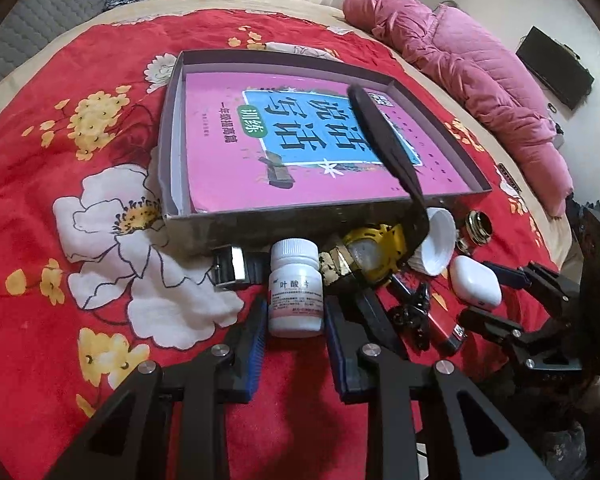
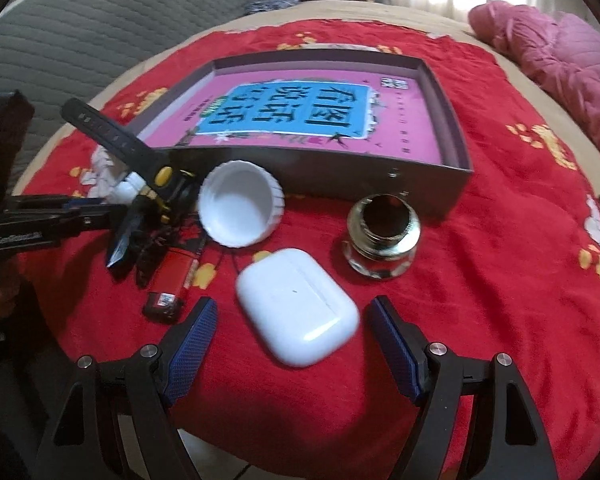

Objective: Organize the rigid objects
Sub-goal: 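Close the left tool on the white pill bottle while the right tool grasps the white earbuds case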

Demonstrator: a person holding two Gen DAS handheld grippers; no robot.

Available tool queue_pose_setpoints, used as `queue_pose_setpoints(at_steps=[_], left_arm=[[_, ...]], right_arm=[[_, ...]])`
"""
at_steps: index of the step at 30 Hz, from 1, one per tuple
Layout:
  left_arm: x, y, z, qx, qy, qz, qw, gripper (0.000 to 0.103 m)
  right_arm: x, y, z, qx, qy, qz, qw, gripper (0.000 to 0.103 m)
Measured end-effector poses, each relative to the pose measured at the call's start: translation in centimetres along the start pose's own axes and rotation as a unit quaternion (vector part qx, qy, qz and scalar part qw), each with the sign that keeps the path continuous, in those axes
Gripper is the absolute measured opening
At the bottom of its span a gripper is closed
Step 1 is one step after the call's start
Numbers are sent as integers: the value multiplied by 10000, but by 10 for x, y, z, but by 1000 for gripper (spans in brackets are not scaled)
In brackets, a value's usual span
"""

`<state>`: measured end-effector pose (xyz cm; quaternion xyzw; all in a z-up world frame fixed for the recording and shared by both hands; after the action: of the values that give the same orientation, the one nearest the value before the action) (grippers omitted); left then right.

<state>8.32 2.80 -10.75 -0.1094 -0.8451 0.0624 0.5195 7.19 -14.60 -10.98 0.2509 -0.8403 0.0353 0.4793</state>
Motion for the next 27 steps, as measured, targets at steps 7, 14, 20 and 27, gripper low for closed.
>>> queue_pose_setpoints(at_steps=[7,14,20,27], left_arm=[[-6,1,-5,207,26,-58,9998,28],[-11,5,-6,413,46,42,9991,28],[-12,5,-6,407,39,-26,9992,27],[-8,0,-3,276,-93,-179,9994,27]], right_arm=[[-4,1,-5,203,-36,-200,9996,60],[-20,1,-12,450,-10,-349,9984,61],[-25,1,-17,541,-164,-342,9978,60],[-11,0,-17,285,-345,-496,9978,60]])
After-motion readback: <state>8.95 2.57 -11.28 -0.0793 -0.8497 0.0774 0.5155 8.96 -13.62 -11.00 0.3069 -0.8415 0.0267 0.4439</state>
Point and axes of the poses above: each gripper's, at about its wrist camera, not at the fingertips, and x roughly against the way its jaws point, y to its left, z to its underside, the point moved 7 cm from there along -x, roughly the way its jaws point, and after that the axes turned 4 degrees about -z, right-handed, at the moved point
